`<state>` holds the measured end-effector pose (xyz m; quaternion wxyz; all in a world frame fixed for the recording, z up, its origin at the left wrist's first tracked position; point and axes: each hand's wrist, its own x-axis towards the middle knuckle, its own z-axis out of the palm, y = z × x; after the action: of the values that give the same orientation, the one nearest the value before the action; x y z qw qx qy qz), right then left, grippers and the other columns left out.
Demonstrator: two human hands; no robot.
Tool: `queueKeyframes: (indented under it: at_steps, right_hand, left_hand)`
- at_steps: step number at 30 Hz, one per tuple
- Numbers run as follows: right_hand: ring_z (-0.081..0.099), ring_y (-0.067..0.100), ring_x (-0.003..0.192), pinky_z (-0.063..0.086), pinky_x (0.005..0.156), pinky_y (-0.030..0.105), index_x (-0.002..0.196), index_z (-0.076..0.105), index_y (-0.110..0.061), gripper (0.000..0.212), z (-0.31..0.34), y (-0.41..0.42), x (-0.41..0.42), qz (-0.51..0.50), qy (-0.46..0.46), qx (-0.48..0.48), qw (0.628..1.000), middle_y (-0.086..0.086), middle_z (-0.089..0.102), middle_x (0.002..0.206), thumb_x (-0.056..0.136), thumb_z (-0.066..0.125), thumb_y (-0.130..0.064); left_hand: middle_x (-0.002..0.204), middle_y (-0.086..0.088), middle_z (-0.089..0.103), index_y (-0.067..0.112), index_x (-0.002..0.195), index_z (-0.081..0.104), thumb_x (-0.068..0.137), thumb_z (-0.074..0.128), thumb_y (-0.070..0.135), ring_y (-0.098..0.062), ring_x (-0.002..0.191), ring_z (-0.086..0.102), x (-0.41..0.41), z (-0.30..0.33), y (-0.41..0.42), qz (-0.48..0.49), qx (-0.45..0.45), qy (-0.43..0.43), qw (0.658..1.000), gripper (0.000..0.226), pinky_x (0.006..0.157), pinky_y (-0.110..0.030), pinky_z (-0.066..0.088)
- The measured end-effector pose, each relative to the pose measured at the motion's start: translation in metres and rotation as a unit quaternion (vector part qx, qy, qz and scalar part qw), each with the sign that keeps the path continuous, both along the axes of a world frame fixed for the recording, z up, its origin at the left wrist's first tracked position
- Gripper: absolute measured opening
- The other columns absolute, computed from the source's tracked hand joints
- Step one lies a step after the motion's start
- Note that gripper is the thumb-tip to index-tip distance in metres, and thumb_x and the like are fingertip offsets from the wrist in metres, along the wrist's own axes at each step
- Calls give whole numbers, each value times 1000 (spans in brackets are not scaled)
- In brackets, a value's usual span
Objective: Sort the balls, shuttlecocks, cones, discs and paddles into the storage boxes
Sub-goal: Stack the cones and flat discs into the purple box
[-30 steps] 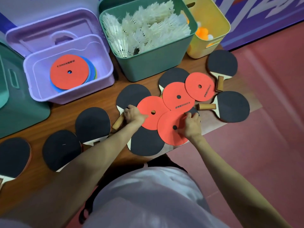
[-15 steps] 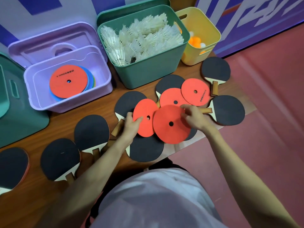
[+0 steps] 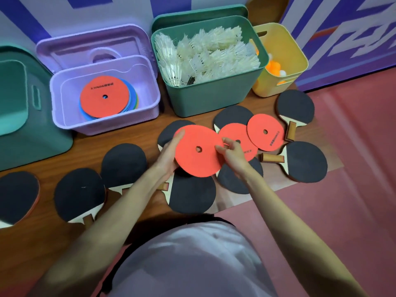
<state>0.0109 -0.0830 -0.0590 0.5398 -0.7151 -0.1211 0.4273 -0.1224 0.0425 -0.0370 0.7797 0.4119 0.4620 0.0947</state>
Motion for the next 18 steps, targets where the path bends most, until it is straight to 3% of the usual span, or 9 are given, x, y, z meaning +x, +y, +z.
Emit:
queueKeyframes:
  at_steps: [2, 5, 7, 9, 11, 14, 18]
  right_hand:
    - [60, 3, 64, 48, 58, 15, 105, 61, -9, 17, -6, 3, -4, 14, 0, -8, 1000, -1, 65, 81, 96, 48, -2]
    - [59, 2, 55, 46, 53, 16, 107, 62, -1, 16, -18, 4, 3, 40, -12, -53, 998, 2, 62, 74, 95, 53, -4]
    - [61, 13, 64, 45, 56, 16, 114, 57, 5, 26, -32, 2, 13, 52, -87, -138, 985, 9, 61, 80, 92, 59, -7]
    - [57, 30, 95, 43, 76, 25, 123, 50, 1, 42, -48, -5, 25, 75, -209, -237, 946, 19, 60, 103, 87, 66, -14]
    - [43, 35, 114, 33, 88, 31, 128, 45, -1, 56, -56, -12, 32, 85, -269, -289, 915, 23, 50, 119, 82, 71, -21]
    - [38, 36, 113, 32, 91, 36, 122, 44, 2, 69, -58, -13, 38, 104, -307, -310, 894, 23, 40, 120, 75, 79, -35]
    - [40, 40, 110, 33, 95, 39, 116, 44, 11, 76, -63, -8, 35, 169, -386, -340, 841, 26, 41, 119, 76, 74, -47]
  left_hand:
    - [120, -14, 66, 9, 125, 59, 95, 56, 21, -29, 113, 61, -3, -2, -3, 0, 28, 20, 999, 32, 100, -41, 47]
    - [121, -13, 63, 6, 129, 54, 94, 55, 10, -26, 110, 60, -6, -5, -4, 9, 56, 26, 998, 36, 95, -37, 48]
    - [121, -11, 63, 9, 128, 53, 94, 56, 10, -23, 107, 60, -5, -5, -3, 15, 77, 31, 996, 35, 95, -37, 48]
    - [120, -9, 63, 14, 127, 54, 94, 57, 10, -22, 108, 59, -5, -7, -2, 24, 95, 34, 995, 33, 96, -37, 48]
    - [118, -7, 63, 16, 124, 54, 95, 57, 12, -20, 107, 59, -4, -8, 0, 36, 100, 32, 994, 30, 97, -36, 48]
    - [116, -5, 64, 19, 117, 56, 96, 56, 20, -19, 107, 60, -2, -8, 3, 57, 92, 28, 994, 22, 98, -35, 47]
    - [118, -4, 65, 23, 117, 57, 95, 57, 28, -19, 109, 61, -2, -12, 7, 61, 73, 36, 995, 22, 100, -36, 46]
